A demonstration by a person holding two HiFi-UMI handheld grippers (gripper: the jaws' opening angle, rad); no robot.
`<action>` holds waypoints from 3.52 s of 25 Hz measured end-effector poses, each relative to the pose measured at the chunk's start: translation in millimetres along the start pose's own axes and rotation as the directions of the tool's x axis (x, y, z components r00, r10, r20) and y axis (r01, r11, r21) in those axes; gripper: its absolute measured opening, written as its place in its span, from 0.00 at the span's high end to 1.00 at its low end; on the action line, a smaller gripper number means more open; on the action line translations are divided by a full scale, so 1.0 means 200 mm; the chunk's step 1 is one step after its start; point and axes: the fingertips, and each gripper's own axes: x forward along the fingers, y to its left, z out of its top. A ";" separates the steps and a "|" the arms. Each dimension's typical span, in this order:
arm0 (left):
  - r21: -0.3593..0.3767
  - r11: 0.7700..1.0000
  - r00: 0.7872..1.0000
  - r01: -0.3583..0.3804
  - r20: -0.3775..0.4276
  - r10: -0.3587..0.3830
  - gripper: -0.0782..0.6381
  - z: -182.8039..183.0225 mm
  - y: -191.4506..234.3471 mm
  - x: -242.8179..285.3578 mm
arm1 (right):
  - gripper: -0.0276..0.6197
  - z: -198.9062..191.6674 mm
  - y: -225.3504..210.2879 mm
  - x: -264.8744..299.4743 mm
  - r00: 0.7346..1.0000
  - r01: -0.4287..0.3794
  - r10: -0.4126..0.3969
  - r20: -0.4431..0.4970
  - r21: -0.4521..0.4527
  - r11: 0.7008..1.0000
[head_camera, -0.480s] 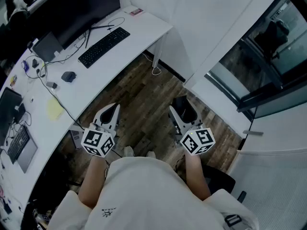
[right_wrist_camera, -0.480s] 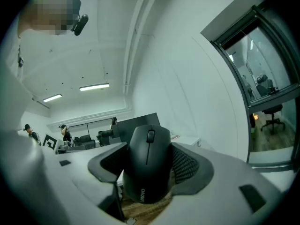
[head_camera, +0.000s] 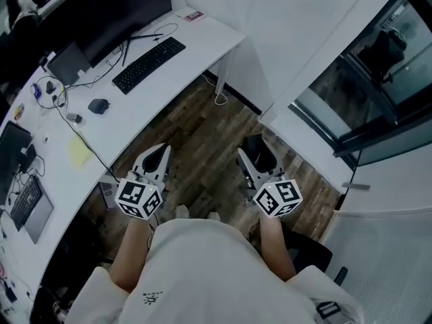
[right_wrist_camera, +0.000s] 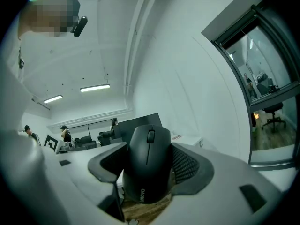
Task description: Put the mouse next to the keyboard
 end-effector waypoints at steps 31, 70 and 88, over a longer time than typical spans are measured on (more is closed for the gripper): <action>-0.037 0.999 1.000 0.001 0.028 0.000 0.88 -0.04 0.33 -0.31 | 0.50 -0.09 0.39 0.19 1.000 0.002 -0.002 -0.017 -0.039 0.999; -0.045 0.981 0.982 -0.187 -0.001 0.187 0.88 0.12 0.69 0.83 | 0.50 0.07 -0.44 1.28 0.968 -0.220 0.220 -0.120 0.017 0.975; -0.061 0.970 0.972 -0.236 0.000 0.237 0.88 0.17 0.84 1.17 | 0.50 0.10 -0.69 1.59 0.957 -0.242 0.245 -0.153 0.039 0.970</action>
